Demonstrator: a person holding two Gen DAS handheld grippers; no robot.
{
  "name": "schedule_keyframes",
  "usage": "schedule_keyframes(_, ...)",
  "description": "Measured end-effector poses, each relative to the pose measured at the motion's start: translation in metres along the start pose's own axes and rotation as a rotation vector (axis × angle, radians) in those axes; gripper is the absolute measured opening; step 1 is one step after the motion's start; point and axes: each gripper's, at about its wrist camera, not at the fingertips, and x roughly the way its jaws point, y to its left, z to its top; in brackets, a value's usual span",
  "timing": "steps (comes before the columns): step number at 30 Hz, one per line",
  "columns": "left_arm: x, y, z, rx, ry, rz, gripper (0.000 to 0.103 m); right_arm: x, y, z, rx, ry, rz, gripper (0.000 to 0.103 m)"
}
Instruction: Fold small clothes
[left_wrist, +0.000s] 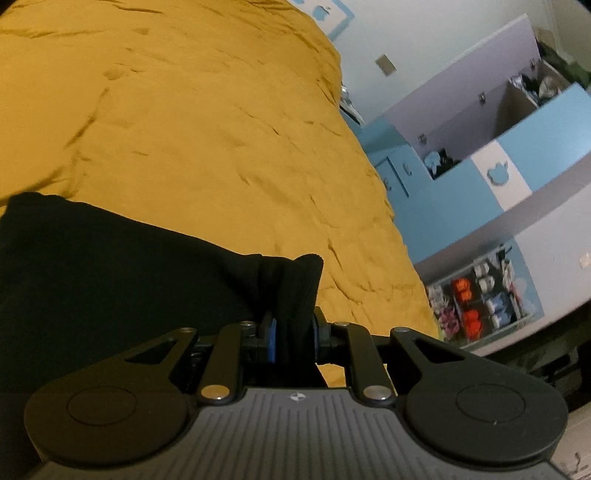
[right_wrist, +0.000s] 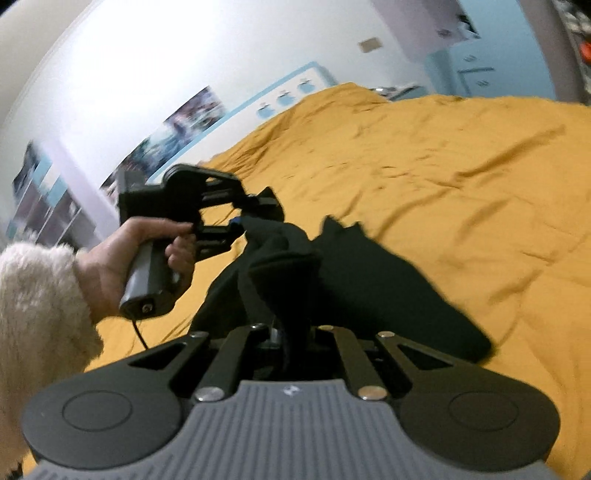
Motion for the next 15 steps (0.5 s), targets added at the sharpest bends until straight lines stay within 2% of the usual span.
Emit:
schedule_keyframes(6,0.026,-0.009,-0.013,0.064,0.05,0.063,0.018,0.01,-0.022,-0.001,0.067,0.027,-0.048,0.0)
schedule_keyframes(11,0.033,-0.008,-0.023,0.048,0.057,0.08,0.018,0.011,-0.037,-0.002,0.136,0.041,-0.039,0.0)
schedule_keyframes(15,0.034,-0.011,-0.026,0.041,0.058,0.084,0.018,0.01,-0.037,-0.005,0.142,0.031,-0.041,0.0)
